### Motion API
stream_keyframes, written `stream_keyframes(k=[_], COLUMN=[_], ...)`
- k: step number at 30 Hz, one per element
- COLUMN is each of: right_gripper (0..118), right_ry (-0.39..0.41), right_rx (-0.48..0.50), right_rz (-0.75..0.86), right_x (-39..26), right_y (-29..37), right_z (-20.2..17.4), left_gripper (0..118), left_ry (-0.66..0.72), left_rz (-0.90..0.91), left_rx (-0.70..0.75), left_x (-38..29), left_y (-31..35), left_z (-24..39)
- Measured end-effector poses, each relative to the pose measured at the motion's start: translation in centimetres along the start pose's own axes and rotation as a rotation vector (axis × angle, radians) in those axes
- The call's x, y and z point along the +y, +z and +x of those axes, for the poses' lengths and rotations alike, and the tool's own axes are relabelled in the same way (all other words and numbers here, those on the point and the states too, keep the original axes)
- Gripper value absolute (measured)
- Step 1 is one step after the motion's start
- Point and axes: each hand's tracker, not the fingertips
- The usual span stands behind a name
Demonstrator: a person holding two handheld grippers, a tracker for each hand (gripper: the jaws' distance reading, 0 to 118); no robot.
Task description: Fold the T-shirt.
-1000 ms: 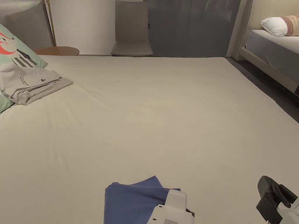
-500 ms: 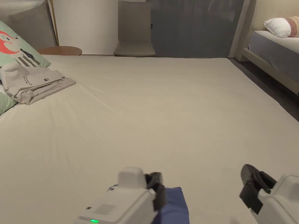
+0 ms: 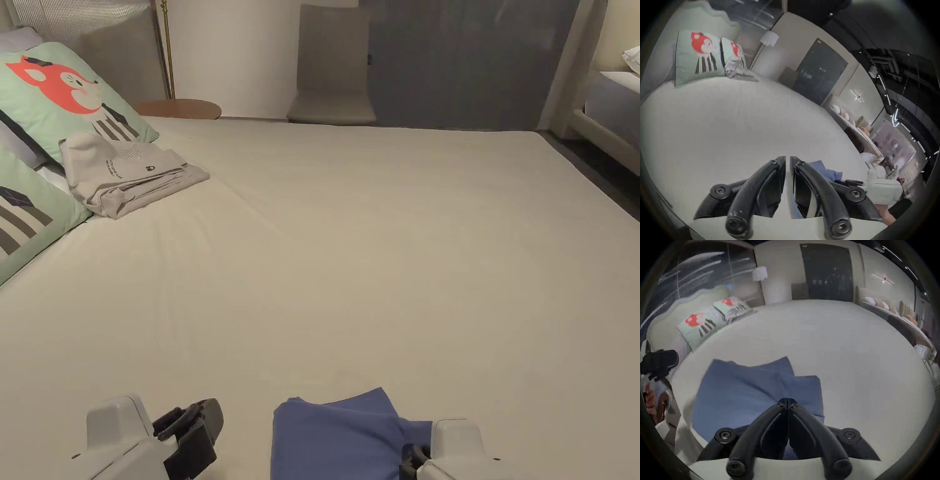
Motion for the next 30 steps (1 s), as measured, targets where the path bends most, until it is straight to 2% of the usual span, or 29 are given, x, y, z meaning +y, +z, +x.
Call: stream_keyframes(k=[1, 3, 5, 6, 7, 8, 9, 13, 17, 18, 20, 21, 23, 30], right_gripper=[1, 1, 1, 1, 1, 1, 1, 1, 1, 1, 1, 1, 1, 1], right_ry=[0.0, 0.013, 0.02, 0.018, 0.017, 0.013, 0.011, -0.03, -0.065, -0.065, -0.066, -0.076, -0.091, -0.113], right_rx=[0.006, 0.004, 0.021, 0.027, 0.037, 0.043, 0.051, 0.083, 0.103, 0.104, 0.105, 0.112, 0.114, 0.108], right_rz=[0.018, -0.021, -0.081, -0.085, -0.105, -0.109, -0.114, -0.122, -0.114, -0.112, -0.109, -0.106, -0.104, -0.042], right_x=[0.2, 1.1, 2.0, 2.4, 2.6, 2.7, 2.8, 2.6, 2.3, 2.3, 2.4, 2.5, 2.8, 4.6], right_y=[0.1, 0.1, 0.0, -0.1, -0.3, -0.4, -0.5, -0.6, -0.4, -0.3, -0.1, 0.1, 0.6, 2.9], right_z=[0.0, 0.1, 0.4, 0.5, 0.7, 0.9, 1.1, 1.8, 2.2, 2.2, 2.1, 2.2, 2.1, 2.2], left_gripper=[7, 21, 35, 70, 92, 109, 110, 110, 100, 85, 37, 37, 36, 29], left_ry=[0.013, 0.05, 0.14, 0.183, 0.218, 0.237, 0.254, 0.297, 0.262, 0.264, 0.277, 0.284, 0.308, 0.327], left_rz=[-0.022, -0.108, -0.287, -0.373, -0.453, -0.499, -0.493, -0.593, -0.576, -0.576, -0.568, -0.591, -0.592, -0.585], left_rx=[-0.018, -0.097, -0.235, -0.293, -0.343, -0.374, -0.378, -0.384, -0.374, -0.375, -0.334, -0.285, -0.332, -0.361], left_x=[-0.1, 0.0, 0.4, 0.4, 0.1, 0.0, -0.2, -1.2, -1.6, -1.4, -1.0, -1.2, -1.3, 1.2], left_y=[-0.2, -1.4, -3.5, -4.8, -6.1, -7.2, -7.9, -11.2, -12.0, -12.1, -12.2, -12.6, -12.5, -9.9], left_z=[-0.4, -1.4, -3.0, -3.7, -4.1, -4.4, -4.4, -3.8, -2.9, -3.0, -3.4, -3.6, -4.1, -6.0])
